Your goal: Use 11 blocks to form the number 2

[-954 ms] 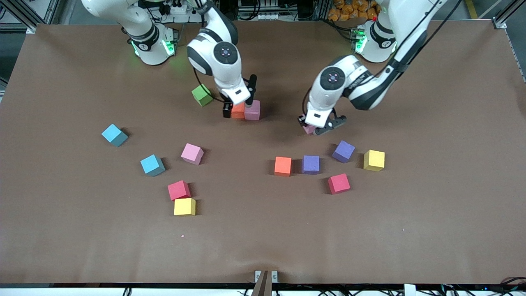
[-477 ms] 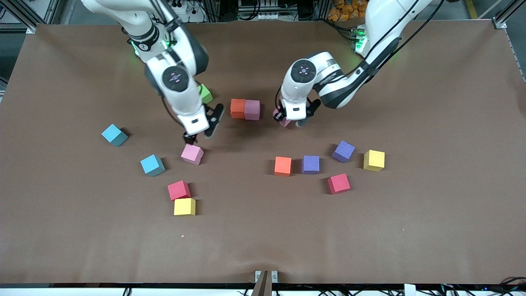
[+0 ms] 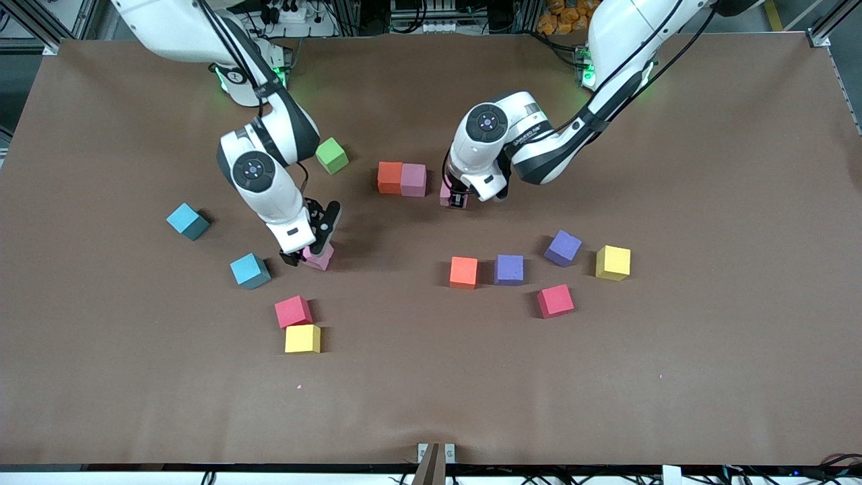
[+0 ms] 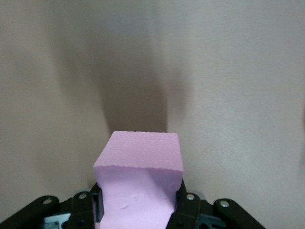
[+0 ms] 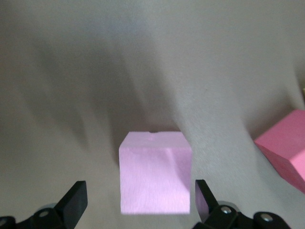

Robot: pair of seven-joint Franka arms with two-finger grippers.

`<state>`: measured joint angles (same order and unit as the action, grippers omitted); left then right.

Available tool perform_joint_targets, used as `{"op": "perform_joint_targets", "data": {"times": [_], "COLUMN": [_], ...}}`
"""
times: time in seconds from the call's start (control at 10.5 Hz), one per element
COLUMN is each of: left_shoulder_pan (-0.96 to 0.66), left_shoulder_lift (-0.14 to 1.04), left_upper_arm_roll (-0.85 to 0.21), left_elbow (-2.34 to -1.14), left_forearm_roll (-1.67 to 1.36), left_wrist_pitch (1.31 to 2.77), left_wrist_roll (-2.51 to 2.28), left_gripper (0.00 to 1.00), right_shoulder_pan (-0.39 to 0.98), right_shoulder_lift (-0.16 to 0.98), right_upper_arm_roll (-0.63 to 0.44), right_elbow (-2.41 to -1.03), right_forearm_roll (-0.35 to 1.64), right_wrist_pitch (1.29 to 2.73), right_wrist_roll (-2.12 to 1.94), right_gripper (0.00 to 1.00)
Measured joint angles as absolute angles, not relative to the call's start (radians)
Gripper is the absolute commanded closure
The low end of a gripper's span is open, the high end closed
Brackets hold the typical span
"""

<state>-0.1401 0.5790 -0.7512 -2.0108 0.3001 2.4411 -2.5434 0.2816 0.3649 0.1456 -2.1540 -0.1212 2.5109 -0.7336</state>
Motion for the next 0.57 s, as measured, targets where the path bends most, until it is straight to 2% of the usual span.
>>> {"op": "perform_joint_targets", "data": {"times": [0.48,0.57], "left_shoulder_pan": [-0.19,-0.225], "left_shoulder_lift": [0.616,0.631], "left_upper_arm_roll": [-0.737,-0.717], "left_elbow": [-2.011,-2.011], "left_forearm_roll": [0.357,0.398], "left_wrist_pitch": [2.461,2.48], "left_wrist_roll": [-2.716,-2.731], "left_gripper": [0.59,0.59], "right_shoulder_pan": [0.281,0.281], "right_shoulder_lift": [0.396,0.412], "right_upper_arm_roll": [0.146,0.146], "right_elbow": [-2.156,-2.157], "right_forearm_roll": [-0.121,-0.121], "right_wrist_pitch": [2.573,2.594], "right_wrist_roll": [-0.757,-0.758], "right_gripper": [0.0,0.03]}}
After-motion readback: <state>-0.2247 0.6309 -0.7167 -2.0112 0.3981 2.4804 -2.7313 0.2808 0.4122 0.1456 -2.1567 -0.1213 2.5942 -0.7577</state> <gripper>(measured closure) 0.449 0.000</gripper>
